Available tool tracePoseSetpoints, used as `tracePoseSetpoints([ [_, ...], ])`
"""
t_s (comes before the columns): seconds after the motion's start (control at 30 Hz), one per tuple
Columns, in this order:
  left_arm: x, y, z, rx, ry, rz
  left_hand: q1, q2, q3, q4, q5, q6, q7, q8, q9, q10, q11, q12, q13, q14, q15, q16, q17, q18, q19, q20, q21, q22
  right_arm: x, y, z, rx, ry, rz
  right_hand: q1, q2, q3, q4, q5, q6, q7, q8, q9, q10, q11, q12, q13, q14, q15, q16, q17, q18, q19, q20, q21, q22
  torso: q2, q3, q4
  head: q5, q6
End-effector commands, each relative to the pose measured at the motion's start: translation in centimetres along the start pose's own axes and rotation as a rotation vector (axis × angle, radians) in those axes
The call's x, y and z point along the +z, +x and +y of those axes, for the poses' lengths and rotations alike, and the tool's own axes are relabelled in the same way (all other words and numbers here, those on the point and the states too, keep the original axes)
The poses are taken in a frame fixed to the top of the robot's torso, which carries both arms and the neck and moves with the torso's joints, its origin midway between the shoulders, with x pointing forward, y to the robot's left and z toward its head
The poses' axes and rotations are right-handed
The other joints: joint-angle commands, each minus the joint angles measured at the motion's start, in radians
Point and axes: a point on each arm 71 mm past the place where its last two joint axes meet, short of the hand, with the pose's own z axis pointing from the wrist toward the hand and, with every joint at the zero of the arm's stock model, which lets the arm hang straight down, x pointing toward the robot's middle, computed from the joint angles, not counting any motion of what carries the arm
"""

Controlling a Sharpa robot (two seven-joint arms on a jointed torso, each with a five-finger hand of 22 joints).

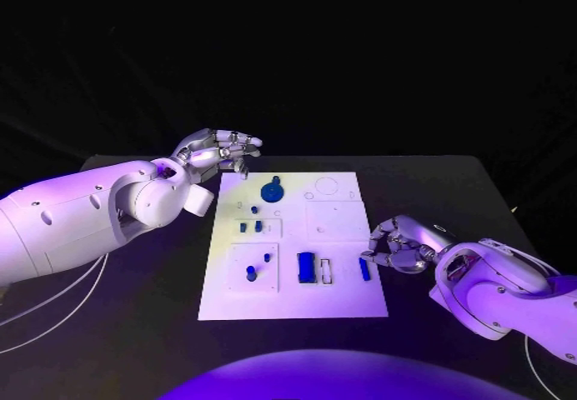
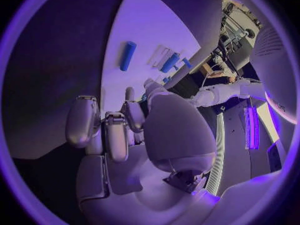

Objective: Assemble the parts on the task board

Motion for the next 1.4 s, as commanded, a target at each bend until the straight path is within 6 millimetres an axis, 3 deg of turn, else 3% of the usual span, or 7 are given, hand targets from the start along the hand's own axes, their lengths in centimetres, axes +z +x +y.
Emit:
tracePoseSetpoints([
  [0.03, 0.0, 0.2, -0.2, -0.002, 0.018, 0.012, -0.006, 0.004, -0.004, 0.002, -0.001, -0.004, 0.001, 0.004, 0.0, -0.007, -0.001, 0.007, -0.001, -0.004, 0.001, 0.004, -0.002, 0.015, 0.002, 0.006, -0.006, -0.001, -0.3, 0.4, -0.5, -0.066, -0.005, 0.017, 0.013, 0.002, 0.008, 0.001, -0.006, 0.001, 0.001, -0.006, -0.002, -0.01, -0.001, -0.006, -0.002, 0.087, 0.008, 0.006, 0.169, -0.009, -0.003, 0.007, -0.005, 0.043, 0.0, 0.0003, -0.0002, -0.008, 0.001],
  [0.17, 0.0, 0.2, -0.2, -0.002, 0.018, 0.012, -0.006, 0.004, -0.004, 0.002, -0.001, -0.004, 0.001, 0.004, 0.0, -0.007, -0.001, 0.007, -0.001, -0.004, 0.001, 0.004, -0.002, 0.015, 0.002, 0.006, -0.006, -0.001, -0.4, 1.0, -1.0, -0.085, 0.011, 0.029, 0.013, 0.001, 0.008, 0.002, -0.007, 0.003, 0.001, -0.006, -0.002, -0.011, -0.001, -0.008, -0.004, 0.087, 0.008, 0.006, 0.169, -0.01, -0.002, 0.007, -0.002, 0.044, 0.0, 0.0001, -0.0004, -0.009, 0.0],
  [0.43, 0.0, 0.2, -0.2, -0.002, 0.017, 0.014, -0.006, 0.004, -0.004, 0.002, -0.001, -0.004, 0.001, 0.004, 0.0, -0.007, -0.001, 0.007, -0.001, -0.004, 0.001, 0.004, -0.002, 0.015, 0.002, 0.006, -0.006, -0.001, -0.1, 2.3, -0.9, -0.096, 0.021, 0.049, 0.008, 0.001, 0.009, 0.013, -0.011, 0.014, 0.0, -0.008, -0.005, -0.013, -0.001, -0.013, -0.007, 0.087, 0.007, 0.006, 0.168, -0.009, -0.002, 0.007, -0.005, 0.044, 0.001, 0.0002, 0.0063, -0.011, 0.003],
  [0.73, -0.1, 0.1, -0.1, -0.002, 0.014, 0.013, -0.006, 0.004, -0.005, 0.004, -0.001, -0.005, 0.0, 0.007, 0.0, -0.01, -0.001, 0.009, -0.002, -0.005, 0.001, 0.006, -0.003, 0.015, 0.002, 0.006, -0.008, -0.003, 0.5, 3.2, -0.7, -0.098, 0.026, 0.056, 0.005, 0.002, 0.01, 0.017, -0.012, 0.017, -0.001, -0.01, -0.005, -0.012, -0.001, -0.012, -0.006, 0.087, 0.007, 0.006, 0.168, -0.009, -0.002, 0.007, -0.005, 0.044, 0.002, -0.0005, 0.0025, -0.006, 0.0],
  [1.27, -0.1, 0.1, -0.1, -0.003, 0.008, 0.016, -0.006, 0.004, -0.005, 0.004, -0.001, -0.005, 0.0, 0.007, 0.0, -0.01, -0.001, 0.009, -0.002, -0.005, 0.001, 0.006, -0.003, 0.015, 0.002, 0.006, -0.008, -0.003, 1.1, 4.4, -1.1, -0.173, 0.053, 0.106, 0.033, -0.001, 0.025, 0.007, -0.014, 0.04, -0.011, -0.007, -0.004, -0.011, -0.01, -0.014, -0.007, 0.087, 0.001, 0.005, 0.168, -0.009, 0.0, 0.003, -0.004, 0.047, 0.001, 0.0002, 0.0034, -0.002, -0.008],
  [1.4, -0.1, 0.1, -0.1, -0.003, 0.007, 0.016, -0.006, 0.004, -0.005, 0.004, -0.001, -0.005, 0.0, 0.007, 0.0, -0.01, -0.001, 0.009, -0.002, -0.005, 0.001, 0.006, -0.003, 0.015, 0.002, 0.006, -0.008, -0.003, 1.1, 4.7, -1.1, -0.185, 0.055, 0.118, 0.088, 0.004, 0.078, -0.01, -0.071, 0.053, -0.018, -0.01, -0.006, -0.01, -0.016, -0.015, -0.006, 0.087, -0.006, 0.005, 0.17, -0.01, 0.003, -0.003, -0.001, 0.051, 0.001, 0.0002, 0.0033, -0.002, -0.009],
])
